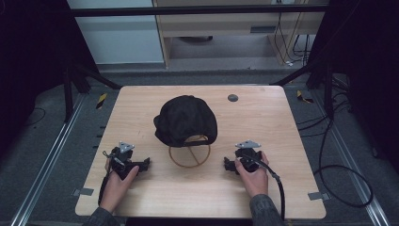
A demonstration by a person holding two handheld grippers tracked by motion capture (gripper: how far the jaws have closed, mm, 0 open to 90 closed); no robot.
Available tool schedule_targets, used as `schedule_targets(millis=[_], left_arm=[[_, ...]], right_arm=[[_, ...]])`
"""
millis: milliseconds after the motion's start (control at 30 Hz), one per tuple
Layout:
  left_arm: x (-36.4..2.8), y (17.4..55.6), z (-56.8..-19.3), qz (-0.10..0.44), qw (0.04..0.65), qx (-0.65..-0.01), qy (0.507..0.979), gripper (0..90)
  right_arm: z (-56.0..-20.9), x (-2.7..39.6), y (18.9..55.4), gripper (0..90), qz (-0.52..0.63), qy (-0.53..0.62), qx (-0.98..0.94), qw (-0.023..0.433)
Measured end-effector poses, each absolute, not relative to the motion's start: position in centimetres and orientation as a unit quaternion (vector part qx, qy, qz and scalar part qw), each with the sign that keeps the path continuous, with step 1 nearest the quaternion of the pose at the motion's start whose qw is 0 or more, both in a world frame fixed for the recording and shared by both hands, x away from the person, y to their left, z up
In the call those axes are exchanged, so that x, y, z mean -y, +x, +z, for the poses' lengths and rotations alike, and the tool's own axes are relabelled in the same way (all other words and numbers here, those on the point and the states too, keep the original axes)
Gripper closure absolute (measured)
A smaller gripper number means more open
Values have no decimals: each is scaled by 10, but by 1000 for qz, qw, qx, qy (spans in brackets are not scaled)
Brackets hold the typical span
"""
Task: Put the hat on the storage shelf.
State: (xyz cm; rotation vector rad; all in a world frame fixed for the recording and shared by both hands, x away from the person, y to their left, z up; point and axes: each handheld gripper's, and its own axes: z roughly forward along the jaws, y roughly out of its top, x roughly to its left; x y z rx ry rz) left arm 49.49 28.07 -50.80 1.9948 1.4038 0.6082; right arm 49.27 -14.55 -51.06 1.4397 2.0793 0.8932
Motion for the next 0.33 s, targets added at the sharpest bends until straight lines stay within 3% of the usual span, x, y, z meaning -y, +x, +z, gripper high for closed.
schedule_targets(millis=[333], left_arm=[[-281, 495, -508, 230, 309, -531, 755, 0]], right_arm=[[-512, 150, 482, 54, 331, 512, -760, 225]])
